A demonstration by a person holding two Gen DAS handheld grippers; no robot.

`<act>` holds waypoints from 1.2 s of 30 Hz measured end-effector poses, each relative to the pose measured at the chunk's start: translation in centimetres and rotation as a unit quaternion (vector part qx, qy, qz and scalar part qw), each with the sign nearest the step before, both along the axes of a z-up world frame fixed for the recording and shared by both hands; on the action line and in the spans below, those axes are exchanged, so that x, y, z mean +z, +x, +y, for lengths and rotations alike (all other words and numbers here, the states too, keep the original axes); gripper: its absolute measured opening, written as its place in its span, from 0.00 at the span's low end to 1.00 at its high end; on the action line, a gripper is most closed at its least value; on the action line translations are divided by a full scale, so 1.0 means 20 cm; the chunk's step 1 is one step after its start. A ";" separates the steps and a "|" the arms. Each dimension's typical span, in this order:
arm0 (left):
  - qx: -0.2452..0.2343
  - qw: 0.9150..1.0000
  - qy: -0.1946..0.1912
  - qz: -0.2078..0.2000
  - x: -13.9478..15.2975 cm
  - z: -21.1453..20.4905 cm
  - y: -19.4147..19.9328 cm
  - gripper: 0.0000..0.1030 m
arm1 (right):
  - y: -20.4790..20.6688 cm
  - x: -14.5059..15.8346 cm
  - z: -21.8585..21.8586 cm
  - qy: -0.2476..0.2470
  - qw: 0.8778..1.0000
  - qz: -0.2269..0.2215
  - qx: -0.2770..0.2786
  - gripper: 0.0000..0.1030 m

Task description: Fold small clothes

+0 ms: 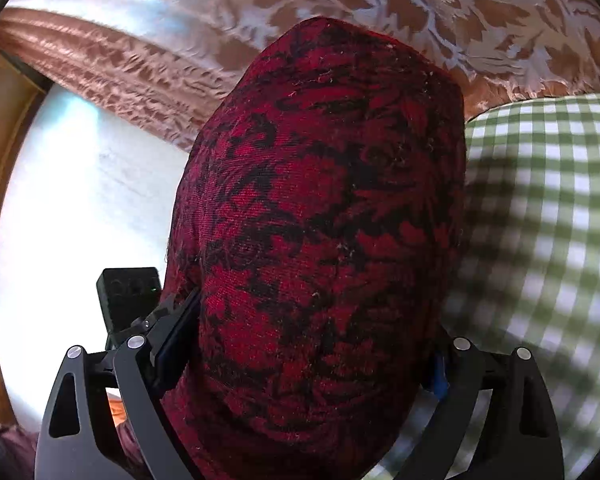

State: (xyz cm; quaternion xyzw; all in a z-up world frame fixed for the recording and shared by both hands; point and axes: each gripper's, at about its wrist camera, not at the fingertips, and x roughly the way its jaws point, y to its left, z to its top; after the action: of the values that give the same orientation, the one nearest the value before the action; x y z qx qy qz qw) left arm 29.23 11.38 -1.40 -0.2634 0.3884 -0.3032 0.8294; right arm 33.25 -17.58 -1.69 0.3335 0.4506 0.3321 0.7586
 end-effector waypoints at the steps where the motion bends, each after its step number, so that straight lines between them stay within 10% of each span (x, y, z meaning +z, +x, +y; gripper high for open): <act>1: 0.000 1.000 0.010 0.012 -0.04 -0.02 0.04 0.68 | 0.04 -0.03 -0.01 -0.005 1.000 0.007 0.000 0.87; 8: 0.021 0.995 0.082 0.052 -0.23 -0.12 0.11 0.81 | 0.16 -0.31 -0.09 -0.040 0.996 0.074 -0.013 0.97; 16: 0.095 0.986 0.138 -0.004 -0.07 -0.07 -0.06 0.87 | 0.06 0.08 -0.11 -0.123 0.988 -0.029 -0.089 0.97; 21: 0.132 0.979 0.154 0.025 -0.14 -0.06 -0.10 0.86 | 0.09 0.22 0.14 -0.248 0.960 -0.098 -0.083 0.91; 27: 0.163 0.971 0.173 0.040 -0.24 -0.06 -0.12 0.86 | 0.17 0.05 0.41 -0.409 0.904 -0.108 -0.066 0.91; 36: 0.194 0.956 0.220 0.006 -0.06 -0.10 -0.25 0.92 | -0.01 0.18 0.31 -0.375 0.912 -0.113 -0.122 0.92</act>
State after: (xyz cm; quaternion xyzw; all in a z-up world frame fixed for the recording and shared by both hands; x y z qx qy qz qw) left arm 24.26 9.42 -2.57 -0.1467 0.3914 -0.0421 0.9075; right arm 33.08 -11.46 1.90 0.0369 0.4087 0.0793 0.9085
